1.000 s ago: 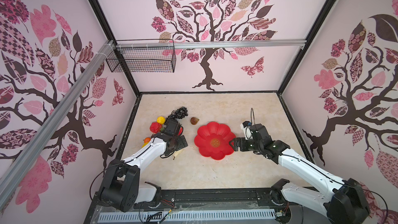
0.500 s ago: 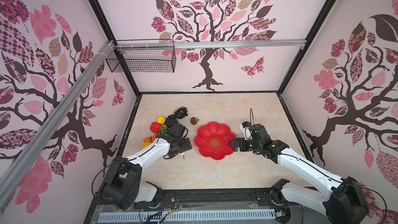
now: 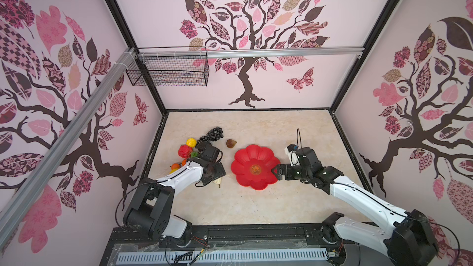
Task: Arrange fruit in a fruit bowl
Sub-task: Pick up the fruit from the middle-left of the table.
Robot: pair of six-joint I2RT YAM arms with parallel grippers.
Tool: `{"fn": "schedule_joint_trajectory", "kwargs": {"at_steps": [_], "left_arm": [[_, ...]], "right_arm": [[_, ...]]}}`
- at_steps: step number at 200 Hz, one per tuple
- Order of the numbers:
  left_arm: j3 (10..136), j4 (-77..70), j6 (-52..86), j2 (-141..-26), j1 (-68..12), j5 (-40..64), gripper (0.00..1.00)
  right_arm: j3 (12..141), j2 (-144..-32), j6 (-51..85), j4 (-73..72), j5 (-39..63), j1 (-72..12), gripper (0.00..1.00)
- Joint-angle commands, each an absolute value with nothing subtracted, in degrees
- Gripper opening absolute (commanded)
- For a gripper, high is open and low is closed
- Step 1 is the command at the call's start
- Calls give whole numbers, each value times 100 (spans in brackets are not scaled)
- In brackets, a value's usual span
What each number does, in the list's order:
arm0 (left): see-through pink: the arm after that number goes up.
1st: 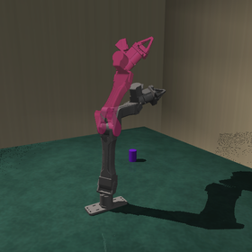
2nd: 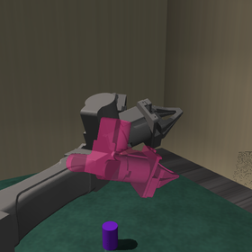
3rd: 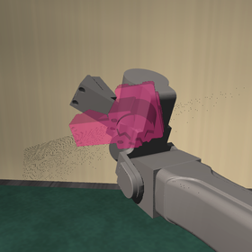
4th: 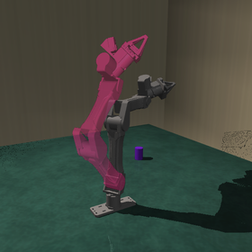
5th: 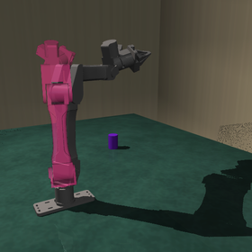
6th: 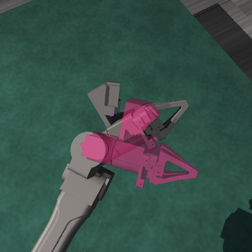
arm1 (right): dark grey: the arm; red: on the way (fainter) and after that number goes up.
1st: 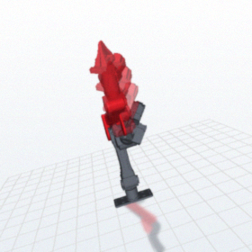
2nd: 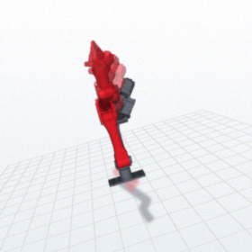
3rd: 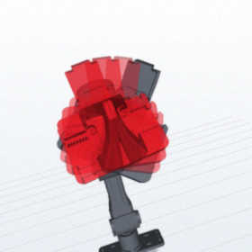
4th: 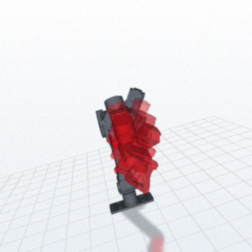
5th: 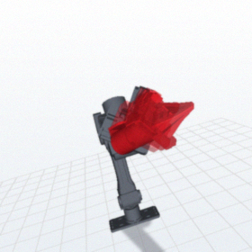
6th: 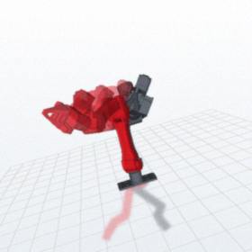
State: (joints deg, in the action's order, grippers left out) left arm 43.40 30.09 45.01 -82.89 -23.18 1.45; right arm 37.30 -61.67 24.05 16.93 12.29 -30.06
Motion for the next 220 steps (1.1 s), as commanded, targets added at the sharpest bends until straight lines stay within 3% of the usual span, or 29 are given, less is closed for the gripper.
{"fn": "schedule_joint_trajectory", "kwargs": {"at_steps": [1,22,108,153,220], "left_arm": [[4192,2703,4651,-8074,-2303,233,68],[3968,2565,4933,-7601,-2303,216,63],[3266,1473,7551,-5494,-2759,668,63],[3124,786,8699,-5248,-3281,573,62],[3081,278,9418,-5404,-4185,31,62]], "right_arm": [[3694,-6249,2514,1588,1347,-3123,100],[3685,-6235,2630,1480,1306,-3296,100],[3383,-5848,3735,-163,891,-4597,100],[3131,-5849,3981,-1359,154,-5428,100],[3047,-6404,3861,-2444,-198,-5852,100]]}}
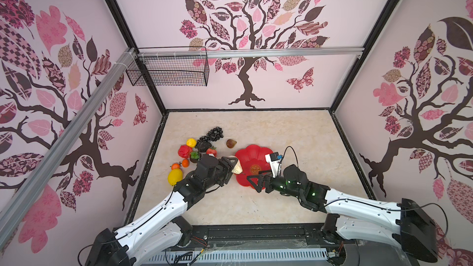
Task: Arrange fruit in a fruit bowl
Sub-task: Pick up the fruit from the middle-left of the table, then place the fruit in the fruit bowl.
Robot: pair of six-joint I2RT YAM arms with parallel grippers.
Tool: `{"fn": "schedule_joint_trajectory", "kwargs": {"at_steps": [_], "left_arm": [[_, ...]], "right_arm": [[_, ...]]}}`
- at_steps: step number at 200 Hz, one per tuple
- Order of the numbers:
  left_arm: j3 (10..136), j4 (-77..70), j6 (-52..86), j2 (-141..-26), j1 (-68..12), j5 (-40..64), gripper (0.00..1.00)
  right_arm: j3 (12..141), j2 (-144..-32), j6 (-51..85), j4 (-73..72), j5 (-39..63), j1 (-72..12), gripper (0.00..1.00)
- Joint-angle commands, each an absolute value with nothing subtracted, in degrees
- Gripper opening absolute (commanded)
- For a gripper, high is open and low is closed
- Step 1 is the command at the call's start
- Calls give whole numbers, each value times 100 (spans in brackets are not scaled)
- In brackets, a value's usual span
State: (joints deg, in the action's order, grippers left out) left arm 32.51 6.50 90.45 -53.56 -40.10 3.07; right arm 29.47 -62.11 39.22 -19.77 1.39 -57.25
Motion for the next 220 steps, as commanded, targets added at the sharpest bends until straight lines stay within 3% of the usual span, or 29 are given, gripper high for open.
{"fn": "schedule_joint_trajectory", "kwargs": {"at_steps": [1,74,220], "left_arm": [[3078,280,9429,-5400,-4193,24,62],[3059,-319,9826,-5754,-4704,-148,62],[3047,-452,9994,-5931,-5049,-141,63]], "right_arm": [[3053,-6419,3855,-2448,-204,-5853,100],[3173,-7074,3623,-3094,-509,-5972,96],[3463,-7510,3236,-3278,-861,-5985,73]]}}
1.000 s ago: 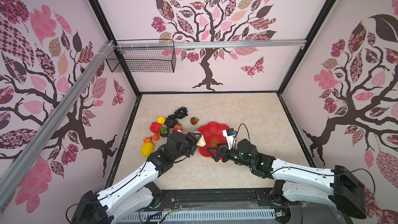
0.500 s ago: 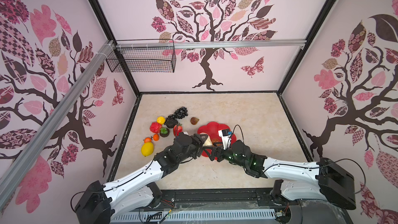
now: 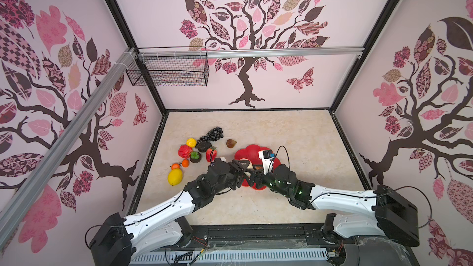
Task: Arrange fruit in a fruit bowl
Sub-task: Place the fruit in the fruit bowl.
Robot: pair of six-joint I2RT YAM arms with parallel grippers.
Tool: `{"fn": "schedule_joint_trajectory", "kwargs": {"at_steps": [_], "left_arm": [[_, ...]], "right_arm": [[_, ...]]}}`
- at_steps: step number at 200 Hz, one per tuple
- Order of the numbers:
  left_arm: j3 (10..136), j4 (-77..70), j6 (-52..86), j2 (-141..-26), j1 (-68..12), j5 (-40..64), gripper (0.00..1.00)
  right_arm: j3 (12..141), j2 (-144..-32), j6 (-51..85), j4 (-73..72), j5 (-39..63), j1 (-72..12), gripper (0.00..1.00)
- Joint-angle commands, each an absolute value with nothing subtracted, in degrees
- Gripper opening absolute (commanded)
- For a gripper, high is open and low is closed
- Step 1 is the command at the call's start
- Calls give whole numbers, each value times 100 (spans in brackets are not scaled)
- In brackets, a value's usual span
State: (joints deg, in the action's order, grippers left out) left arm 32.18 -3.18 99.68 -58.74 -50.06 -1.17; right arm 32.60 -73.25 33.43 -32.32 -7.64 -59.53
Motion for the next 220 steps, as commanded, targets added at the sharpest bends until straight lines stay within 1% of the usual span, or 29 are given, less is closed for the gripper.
{"fn": "schedule_joint_trajectory", "kwargs": {"at_steps": [1,38,54,75,99,120,132,146,156,169,194,205,220], "left_arm": [[3044,-454,9994,-5932,-5047,-141,63],[3024,-519,10002,-5950,-5067,-133,64],[3032,-512,9984,-5950,-5074,-135,64],[3024,-487,9973,-5945,-5071,-157,66],[3062,-361,9858,-5932,-5071,-208,73],[3224,12,9512,-5845,-5050,-372,85],[3378,404,9183,-5684,-4981,-498,93],[3600,1160,8762,-5396,-4790,-704,98],[3679,1517,8394,-5147,-4578,-798,98],[3750,2035,7935,-4784,-4218,-906,98],[3857,2600,6723,-4129,-3692,-1282,98],[3999,2890,6132,-4003,-3579,-1494,98],[4268,3381,5422,-3965,-3542,-1902,98]], "right_arm": [[3463,-7512,3235,-3278,-857,-5985,73],[3489,-7557,3226,-3261,-833,-5985,64],[3480,-7540,3230,-3241,-842,-5985,58],[3497,-7512,3234,-3158,-861,-5985,53],[3498,-7463,3219,-3047,-890,-5985,49],[3506,-7362,3199,-2838,-976,-5985,50],[3520,-7241,3163,-2590,-1093,-5983,50],[3515,-7022,3048,-2239,-1214,-5957,52],[3591,-6879,2942,-1834,-1057,-5851,53],[3767,-6738,2827,-1125,-907,-5679,50],[4125,-6699,2567,125,-359,-5243,51],[4289,-6744,2424,589,-234,-5082,51],[4537,-6826,2171,1137,-371,-5045,52]]}}
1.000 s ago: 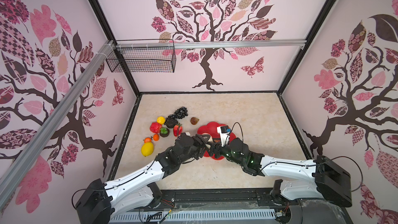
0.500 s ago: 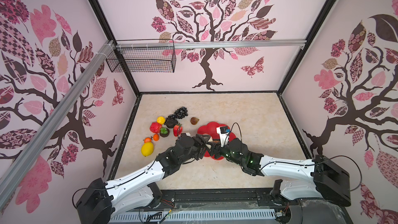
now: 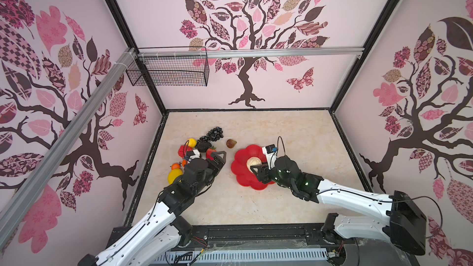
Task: Arrange fruit in a fruit bowl
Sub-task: Place the fruit in the fruit bowl.
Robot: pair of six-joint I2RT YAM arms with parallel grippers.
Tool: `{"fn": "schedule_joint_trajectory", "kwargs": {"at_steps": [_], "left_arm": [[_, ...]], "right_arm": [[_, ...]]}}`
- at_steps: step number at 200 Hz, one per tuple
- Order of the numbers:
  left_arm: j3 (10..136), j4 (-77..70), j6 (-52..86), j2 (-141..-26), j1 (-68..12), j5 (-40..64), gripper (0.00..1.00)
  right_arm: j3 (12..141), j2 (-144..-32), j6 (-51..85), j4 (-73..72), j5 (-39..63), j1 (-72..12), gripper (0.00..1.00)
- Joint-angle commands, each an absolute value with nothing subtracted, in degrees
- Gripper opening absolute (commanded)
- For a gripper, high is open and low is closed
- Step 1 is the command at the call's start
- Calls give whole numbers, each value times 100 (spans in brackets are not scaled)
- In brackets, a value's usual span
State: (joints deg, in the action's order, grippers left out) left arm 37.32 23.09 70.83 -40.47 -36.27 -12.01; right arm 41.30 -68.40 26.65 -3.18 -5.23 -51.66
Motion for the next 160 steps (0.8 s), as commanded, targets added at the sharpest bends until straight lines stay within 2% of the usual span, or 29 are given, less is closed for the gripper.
{"fn": "schedule_joint_trajectory", "kwargs": {"at_steps": [1,25,58,160], "left_arm": [[4283,3404,5383,-3969,-3546,-1927,98],[4395,3765,4630,-3958,-3536,-2474,98],[4131,3788,4162,-3796,-3533,-2708,98],[3376,3725,4160,-3419,-3534,-2760,98]], "right_arm": [[4554,-6836,2162,1166,-374,-5045,53],[4868,-7121,1941,1631,-406,-4931,52],[5110,-7589,1782,1835,-177,-4594,51],[5598,-8932,1971,2101,-386,-4752,49]]}}
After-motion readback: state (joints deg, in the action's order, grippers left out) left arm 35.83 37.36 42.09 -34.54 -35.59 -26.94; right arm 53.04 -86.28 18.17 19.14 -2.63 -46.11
